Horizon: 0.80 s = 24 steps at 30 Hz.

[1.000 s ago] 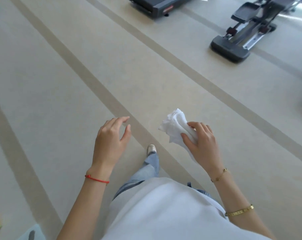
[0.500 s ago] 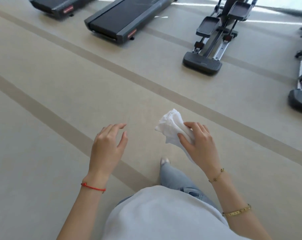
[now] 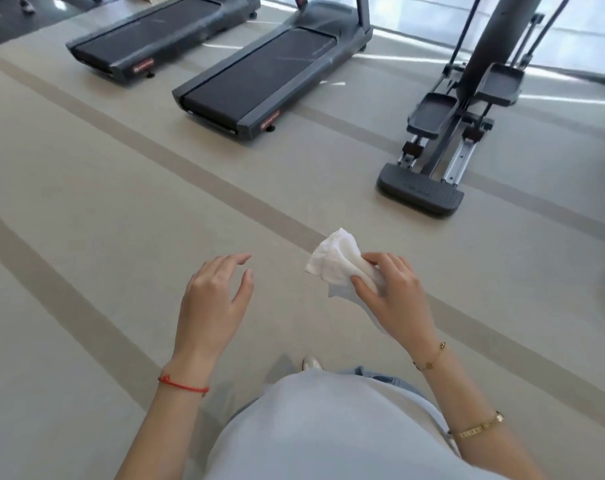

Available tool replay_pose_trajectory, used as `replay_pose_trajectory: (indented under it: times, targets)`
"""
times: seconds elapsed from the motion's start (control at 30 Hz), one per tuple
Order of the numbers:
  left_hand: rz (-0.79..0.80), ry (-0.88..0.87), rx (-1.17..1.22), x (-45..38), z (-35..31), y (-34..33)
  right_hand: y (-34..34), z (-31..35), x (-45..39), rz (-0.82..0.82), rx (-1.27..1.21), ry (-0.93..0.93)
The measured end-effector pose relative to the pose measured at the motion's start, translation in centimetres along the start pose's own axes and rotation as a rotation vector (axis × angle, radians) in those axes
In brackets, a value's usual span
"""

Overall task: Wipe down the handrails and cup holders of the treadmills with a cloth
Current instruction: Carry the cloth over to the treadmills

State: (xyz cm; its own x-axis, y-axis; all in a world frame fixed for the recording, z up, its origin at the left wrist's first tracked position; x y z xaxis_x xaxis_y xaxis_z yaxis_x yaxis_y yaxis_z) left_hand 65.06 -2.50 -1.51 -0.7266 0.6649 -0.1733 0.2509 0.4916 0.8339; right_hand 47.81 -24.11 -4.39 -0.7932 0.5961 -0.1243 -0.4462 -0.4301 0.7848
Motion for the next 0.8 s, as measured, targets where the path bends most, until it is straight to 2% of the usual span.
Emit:
replay_pose_trajectory:
  times: [0.43,0.8]
  targets:
    - [-0.003,0.049,0.014,-29.2,6.8,-4.1,-4.6,-2.5,-31.0,0.035,-0.001,0.043]
    - [-0.014,-0.041,0.018,-58.3,10.4,-3.9,-4.7,-3.5,-58.2,-0.095,-0.001,-0.023]
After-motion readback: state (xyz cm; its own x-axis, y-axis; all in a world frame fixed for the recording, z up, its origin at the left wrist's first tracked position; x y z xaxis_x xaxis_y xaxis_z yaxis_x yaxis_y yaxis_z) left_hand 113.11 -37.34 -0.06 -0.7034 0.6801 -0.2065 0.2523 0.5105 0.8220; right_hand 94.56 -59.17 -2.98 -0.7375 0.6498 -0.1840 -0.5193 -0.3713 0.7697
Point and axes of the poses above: each hand's wrist, its own x-axis away from the middle knuckle, its own y-axis out of the back of the hand, z = x × y, the point moved 8 cm from there along -x, towards the middle knuckle, and after that the axes turned 5 degrees about z, right-handed, at the moved point
